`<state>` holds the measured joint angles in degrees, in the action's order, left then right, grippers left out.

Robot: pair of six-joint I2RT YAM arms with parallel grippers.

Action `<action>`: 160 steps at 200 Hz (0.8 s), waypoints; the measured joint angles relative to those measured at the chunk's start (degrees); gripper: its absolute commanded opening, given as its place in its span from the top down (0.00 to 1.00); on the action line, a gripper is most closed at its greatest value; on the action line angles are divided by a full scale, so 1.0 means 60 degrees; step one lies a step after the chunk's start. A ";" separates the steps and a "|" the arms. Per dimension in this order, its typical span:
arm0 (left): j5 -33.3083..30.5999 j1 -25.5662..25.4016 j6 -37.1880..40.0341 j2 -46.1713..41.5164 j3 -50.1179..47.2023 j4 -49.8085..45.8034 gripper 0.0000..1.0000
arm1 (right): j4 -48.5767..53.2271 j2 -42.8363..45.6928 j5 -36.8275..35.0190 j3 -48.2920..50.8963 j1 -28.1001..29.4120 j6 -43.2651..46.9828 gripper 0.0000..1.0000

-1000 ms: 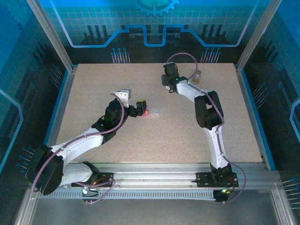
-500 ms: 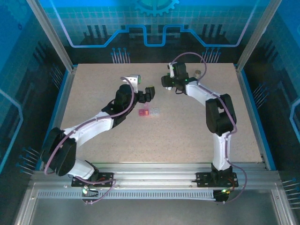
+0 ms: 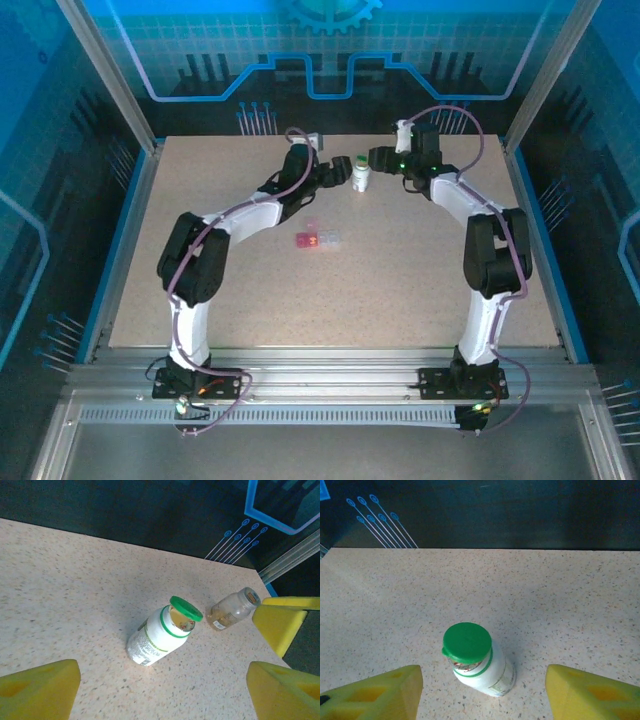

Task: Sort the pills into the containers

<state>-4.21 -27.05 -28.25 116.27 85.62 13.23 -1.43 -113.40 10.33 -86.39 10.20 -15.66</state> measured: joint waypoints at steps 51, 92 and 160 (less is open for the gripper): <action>0.0532 0.0000 -0.0324 0.1832 0.2353 -0.0474 0.16 | -0.0470 -0.1107 0.0681 -0.0506 -0.0025 -0.0809 0.37; 0.0787 0.0044 -0.0568 0.2590 0.3286 -0.0798 0.22 | -0.0743 -0.1545 0.0903 -0.0678 -0.0109 -0.1308 0.39; 0.1177 0.0328 -0.1249 0.3027 0.3701 -0.0936 0.27 | -0.1020 -0.1730 0.1180 -0.0721 -0.0168 -0.1639 0.43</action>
<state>2.85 -25.08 -35.75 134.43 107.83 7.62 -7.55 -123.79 17.41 -90.72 9.19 -25.50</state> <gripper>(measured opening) 0.732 0.576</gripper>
